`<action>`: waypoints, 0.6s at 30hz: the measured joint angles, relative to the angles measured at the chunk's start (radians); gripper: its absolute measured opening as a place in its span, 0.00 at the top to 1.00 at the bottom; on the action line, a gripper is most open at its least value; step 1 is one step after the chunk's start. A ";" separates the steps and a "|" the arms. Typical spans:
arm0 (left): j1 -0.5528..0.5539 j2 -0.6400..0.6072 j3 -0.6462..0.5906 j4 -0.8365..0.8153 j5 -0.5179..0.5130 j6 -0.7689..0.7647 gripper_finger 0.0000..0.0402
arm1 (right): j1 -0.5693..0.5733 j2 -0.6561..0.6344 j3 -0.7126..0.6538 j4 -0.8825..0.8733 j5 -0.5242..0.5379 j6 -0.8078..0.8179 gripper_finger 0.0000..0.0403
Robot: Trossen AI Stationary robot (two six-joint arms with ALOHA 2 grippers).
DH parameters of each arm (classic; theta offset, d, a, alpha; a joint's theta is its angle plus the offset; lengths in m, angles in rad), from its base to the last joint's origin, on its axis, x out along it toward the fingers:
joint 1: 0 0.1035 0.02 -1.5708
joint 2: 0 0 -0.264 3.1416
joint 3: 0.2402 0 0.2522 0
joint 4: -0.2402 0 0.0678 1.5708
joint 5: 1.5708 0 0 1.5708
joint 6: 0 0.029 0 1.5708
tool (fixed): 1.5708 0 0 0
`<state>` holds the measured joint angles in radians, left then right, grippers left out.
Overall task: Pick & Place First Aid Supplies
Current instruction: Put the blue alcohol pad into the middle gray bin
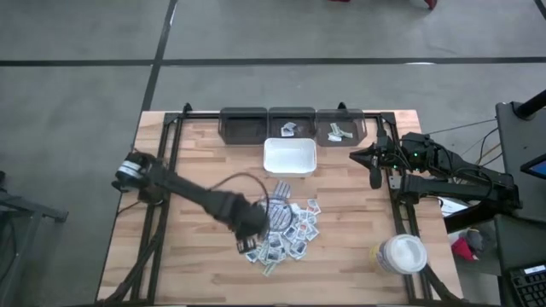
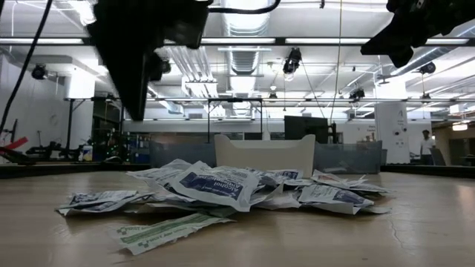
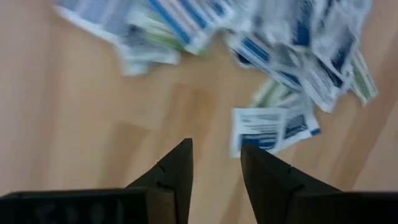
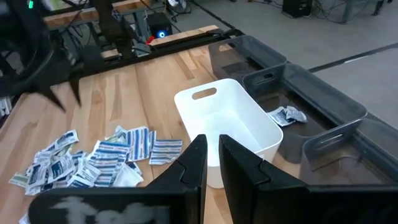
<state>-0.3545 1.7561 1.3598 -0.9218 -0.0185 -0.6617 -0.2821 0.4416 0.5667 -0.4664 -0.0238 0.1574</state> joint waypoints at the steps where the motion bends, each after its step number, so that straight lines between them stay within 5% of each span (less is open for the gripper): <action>1: -0.017 0.000 -0.029 0.052 0.001 -0.019 0.68 | 0.000 0.000 0.000 0.000 0.000 0.000 0.90; 10: -0.054 0.000 -0.195 0.186 0.003 -0.214 0.68 | 0.000 0.000 0.000 0.000 0.000 0.000 0.90; 18: -0.057 0.000 -0.219 0.223 0.007 -0.179 0.68 | 0.000 0.000 0.000 0.000 0.000 0.000 0.90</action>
<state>-0.4118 1.7565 1.1412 -0.6987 -0.0116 -0.8403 -0.2821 0.4416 0.5667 -0.4660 -0.0242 0.1574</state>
